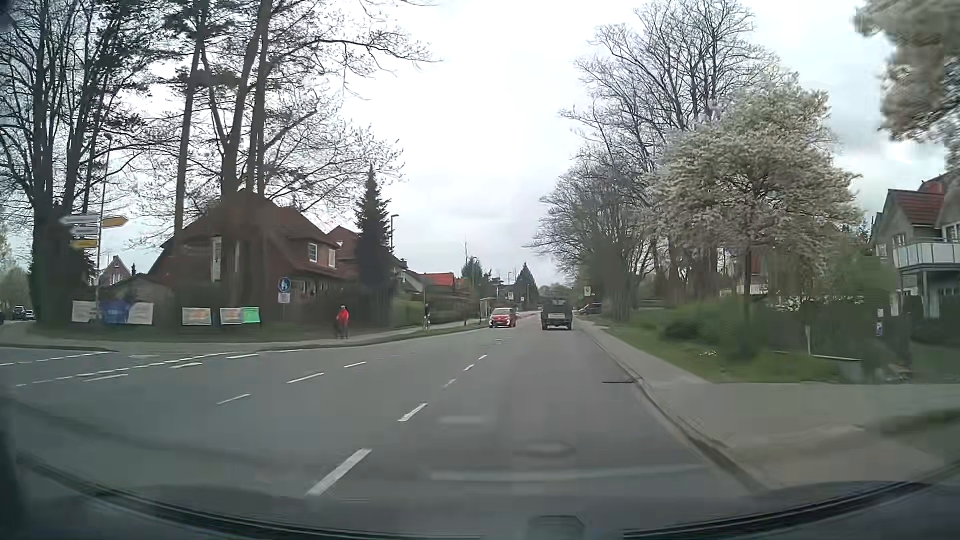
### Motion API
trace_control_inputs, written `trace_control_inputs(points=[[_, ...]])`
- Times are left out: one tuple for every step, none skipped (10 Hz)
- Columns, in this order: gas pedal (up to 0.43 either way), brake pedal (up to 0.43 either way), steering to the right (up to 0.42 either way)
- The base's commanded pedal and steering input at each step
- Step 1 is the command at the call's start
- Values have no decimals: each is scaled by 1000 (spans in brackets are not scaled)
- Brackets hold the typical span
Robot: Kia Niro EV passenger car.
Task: Follow the waypoints while adhering to traffic rules and regulations
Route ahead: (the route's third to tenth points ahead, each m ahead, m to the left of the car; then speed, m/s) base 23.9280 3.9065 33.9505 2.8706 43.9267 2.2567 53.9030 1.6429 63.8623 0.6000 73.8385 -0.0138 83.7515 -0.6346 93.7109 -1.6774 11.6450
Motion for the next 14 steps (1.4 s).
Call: trace_control_inputs(points=[[197, 0, 22], [197, 0, 22], [197, 0, 22], [197, 0, 22], [197, 0, 23], [197, 0, 22], [197, 0, 23], [197, 0, 23], [197, 0, 22], [197, 0, 23], [189, 0, 23], [189, 0, 22], [189, 0, 21], [177, 0, 17]])
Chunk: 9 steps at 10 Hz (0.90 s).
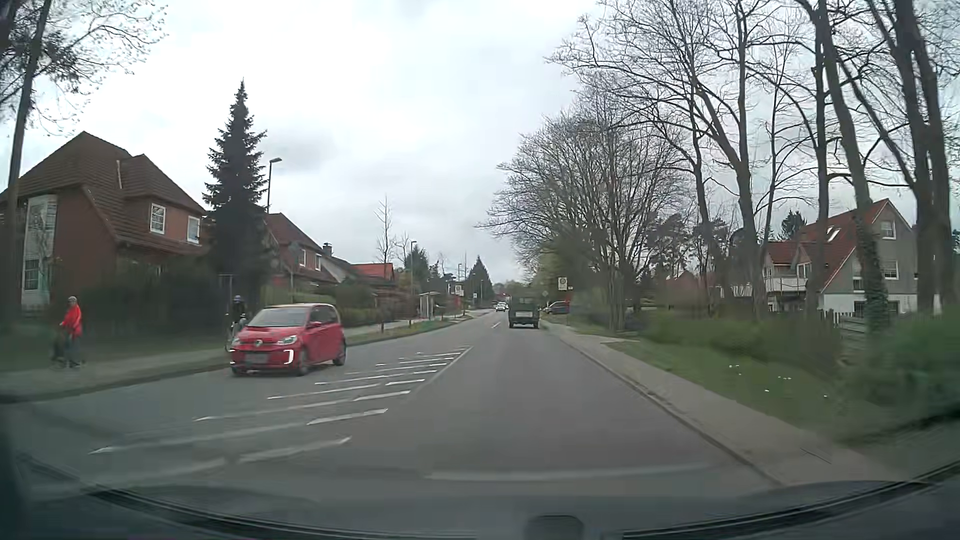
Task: Follow the waypoints while adhering to traffic rules and regulations
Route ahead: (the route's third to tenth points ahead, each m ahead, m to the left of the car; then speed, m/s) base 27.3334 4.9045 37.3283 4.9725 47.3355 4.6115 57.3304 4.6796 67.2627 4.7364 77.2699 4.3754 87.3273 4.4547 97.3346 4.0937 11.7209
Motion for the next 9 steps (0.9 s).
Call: trace_control_inputs(points=[[177, 0, 10], [177, 0, 8], [177, 0, 8], [177, 0, 8], [177, 0, 8], [189, 0, 7], [189, 0, 6], [189, 0, 2], [189, 0, 0]])
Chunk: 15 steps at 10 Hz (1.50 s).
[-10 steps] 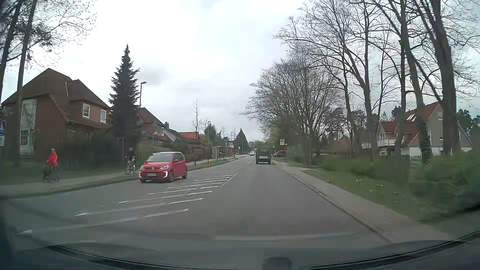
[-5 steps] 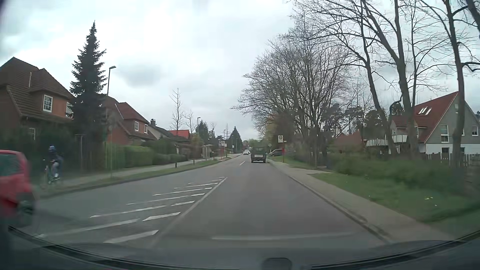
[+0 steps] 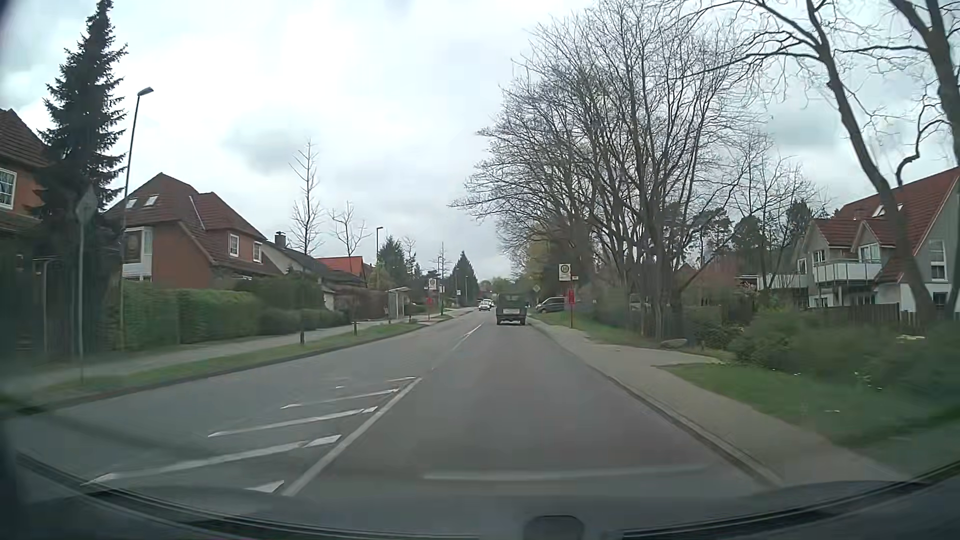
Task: Follow the waypoints while adhering to traffic rules and regulations
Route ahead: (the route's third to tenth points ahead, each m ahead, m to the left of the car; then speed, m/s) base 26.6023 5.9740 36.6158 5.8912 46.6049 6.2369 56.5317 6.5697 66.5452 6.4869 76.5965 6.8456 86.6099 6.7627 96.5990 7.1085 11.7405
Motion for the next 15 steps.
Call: trace_control_inputs(points=[[189, 0, -1], [189, 0, -1], [189, 0, -1], [189, 0, -2], [189, 0, -3], [189, 0, -4], [189, 0, -4], [189, 0, -4], [189, 0, -5], [189, 0, -5], [189, 0, -5], [189, 0, -5], [189, 6, -4], [189, 0, -5], [189, 0, -4]])
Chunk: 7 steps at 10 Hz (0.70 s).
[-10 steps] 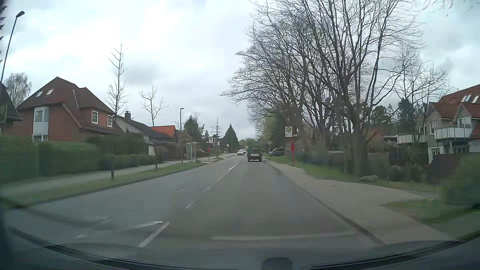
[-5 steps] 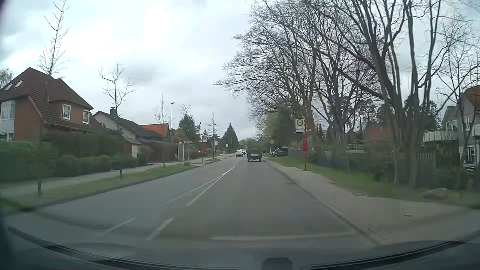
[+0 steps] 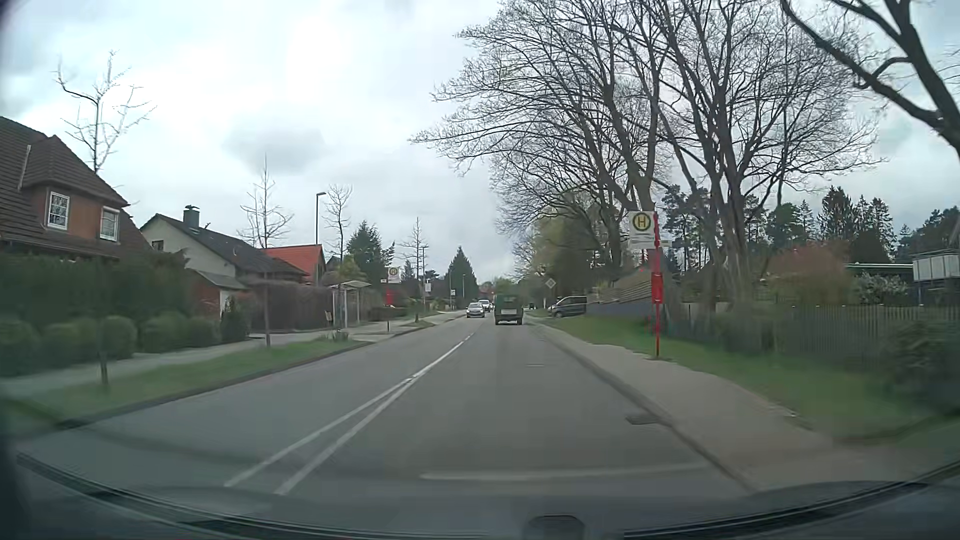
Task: Follow the waypoints while adhering to traffic rules and regulations
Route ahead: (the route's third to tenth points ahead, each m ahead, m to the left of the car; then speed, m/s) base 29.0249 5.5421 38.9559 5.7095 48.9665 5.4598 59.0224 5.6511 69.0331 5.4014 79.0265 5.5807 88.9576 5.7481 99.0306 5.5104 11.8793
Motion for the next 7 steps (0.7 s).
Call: trace_control_inputs(points=[[189, 0, -4], [189, 6, -4], [189, 0, -4], [189, 0, -4], [189, 0, -4], [189, 6, -4], [189, 0, -4]])
